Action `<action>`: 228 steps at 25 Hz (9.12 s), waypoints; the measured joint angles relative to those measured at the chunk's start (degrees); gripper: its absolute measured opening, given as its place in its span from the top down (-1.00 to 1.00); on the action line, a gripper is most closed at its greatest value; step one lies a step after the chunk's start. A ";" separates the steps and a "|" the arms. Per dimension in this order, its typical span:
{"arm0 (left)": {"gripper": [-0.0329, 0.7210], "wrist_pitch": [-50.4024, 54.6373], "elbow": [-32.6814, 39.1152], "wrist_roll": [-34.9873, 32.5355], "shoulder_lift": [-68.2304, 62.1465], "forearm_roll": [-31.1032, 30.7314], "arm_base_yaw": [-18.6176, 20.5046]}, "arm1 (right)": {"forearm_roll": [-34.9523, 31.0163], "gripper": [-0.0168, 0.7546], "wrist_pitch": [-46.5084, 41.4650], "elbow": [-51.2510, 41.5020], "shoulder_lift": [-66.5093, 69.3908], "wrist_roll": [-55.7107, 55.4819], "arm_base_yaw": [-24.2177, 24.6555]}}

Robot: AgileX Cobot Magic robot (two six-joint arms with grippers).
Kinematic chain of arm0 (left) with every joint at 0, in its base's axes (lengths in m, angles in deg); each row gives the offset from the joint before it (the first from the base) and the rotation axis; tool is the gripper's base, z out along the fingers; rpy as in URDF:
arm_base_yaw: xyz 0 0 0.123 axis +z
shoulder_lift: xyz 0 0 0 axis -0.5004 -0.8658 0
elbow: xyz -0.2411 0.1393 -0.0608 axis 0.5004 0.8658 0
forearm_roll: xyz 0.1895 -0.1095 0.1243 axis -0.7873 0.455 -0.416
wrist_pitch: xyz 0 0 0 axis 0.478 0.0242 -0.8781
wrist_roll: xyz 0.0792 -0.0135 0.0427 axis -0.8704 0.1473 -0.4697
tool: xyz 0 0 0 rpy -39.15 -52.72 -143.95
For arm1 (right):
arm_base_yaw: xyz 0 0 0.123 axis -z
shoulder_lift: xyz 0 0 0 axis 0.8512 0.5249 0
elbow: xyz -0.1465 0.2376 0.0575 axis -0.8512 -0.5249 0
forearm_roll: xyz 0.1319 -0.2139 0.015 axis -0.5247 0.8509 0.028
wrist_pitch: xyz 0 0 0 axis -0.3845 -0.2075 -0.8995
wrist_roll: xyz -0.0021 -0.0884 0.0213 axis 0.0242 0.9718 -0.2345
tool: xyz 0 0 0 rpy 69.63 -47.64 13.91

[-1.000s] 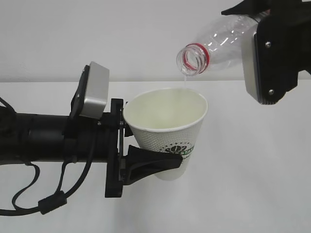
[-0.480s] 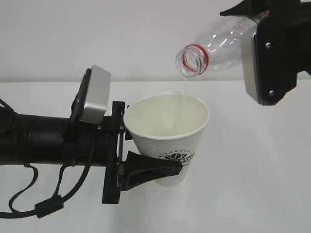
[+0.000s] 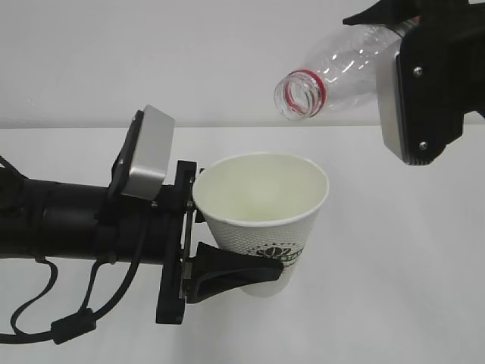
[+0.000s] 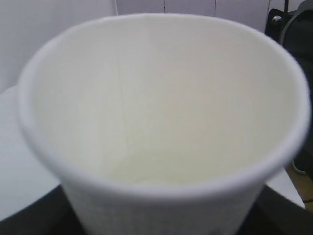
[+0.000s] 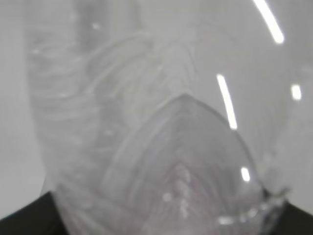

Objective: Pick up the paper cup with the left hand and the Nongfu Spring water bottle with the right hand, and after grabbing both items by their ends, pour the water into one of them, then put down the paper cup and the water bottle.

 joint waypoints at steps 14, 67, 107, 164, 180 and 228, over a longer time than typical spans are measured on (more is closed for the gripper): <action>-0.41 -2.46 0.00 0.00 0.00 -0.02 0.00 | 0.00 -0.26 0.00 0.00 0.00 2.16 0.00; -0.41 -1.28 0.00 0.00 0.00 -0.27 0.00 | 0.00 -0.26 0.00 0.02 0.00 3.25 0.00; -0.41 -1.28 0.00 0.00 0.00 -0.36 0.00 | 0.00 -0.26 -1.26 0.02 0.00 3.83 0.00; -0.41 0.83 0.00 0.00 0.00 -0.49 0.00 | 0.00 -0.26 -1.68 0.02 0.00 4.38 0.00; -0.41 0.83 0.00 0.00 0.00 -0.49 0.00 | 0.00 -0.26 -1.71 0.02 0.00 4.79 0.00; -0.41 0.83 0.00 0.00 0.00 -0.61 0.00 | 0.00 -0.26 -2.52 0.02 0.00 5.03 0.00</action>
